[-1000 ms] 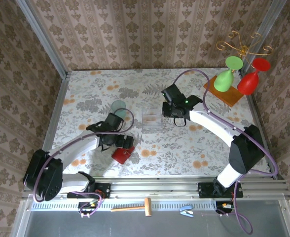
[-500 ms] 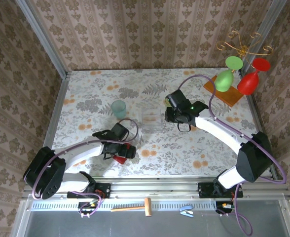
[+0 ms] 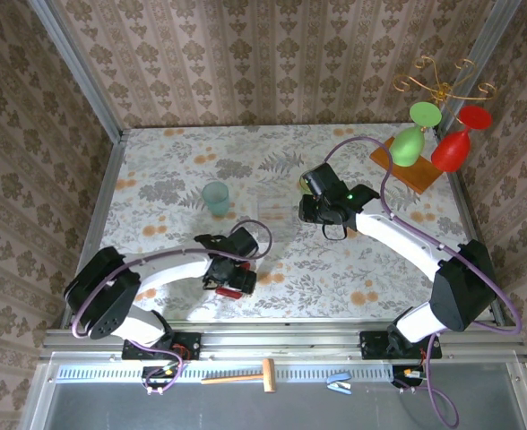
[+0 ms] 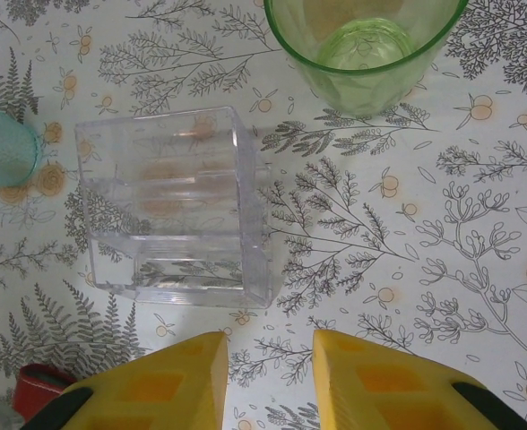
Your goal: Take the credit cards out of the card holder
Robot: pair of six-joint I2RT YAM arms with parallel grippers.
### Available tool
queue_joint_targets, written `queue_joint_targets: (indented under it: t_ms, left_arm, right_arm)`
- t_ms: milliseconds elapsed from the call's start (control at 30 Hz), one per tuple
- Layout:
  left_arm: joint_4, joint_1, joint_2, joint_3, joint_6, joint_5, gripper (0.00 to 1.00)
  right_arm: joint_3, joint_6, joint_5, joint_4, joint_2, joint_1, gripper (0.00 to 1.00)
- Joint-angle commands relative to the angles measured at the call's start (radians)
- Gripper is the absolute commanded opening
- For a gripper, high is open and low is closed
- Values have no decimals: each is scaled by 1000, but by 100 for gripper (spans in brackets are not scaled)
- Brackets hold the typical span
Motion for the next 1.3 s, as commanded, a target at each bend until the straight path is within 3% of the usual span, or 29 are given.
queue_joint_targets:
  t_ms: [0, 233, 933, 1267]
  left_arm:
    - [-38, -13, 34, 37, -51, -12, 82]
    - [-11, -43, 60, 77, -100, -3, 72]
    - [154, -124, 212, 204, -306, 15, 74]
    - [179, -123, 171, 193, -316, 28, 85]
  right_arm:
    - [-15, 12, -9, 1, -19, 7, 33]
    - [-13, 2, -6, -4, -24, 7, 33]
    - [-136, -57, -33, -12, -179, -27, 33]
    - [-180, -25, -76, 12, -206, -32, 33]
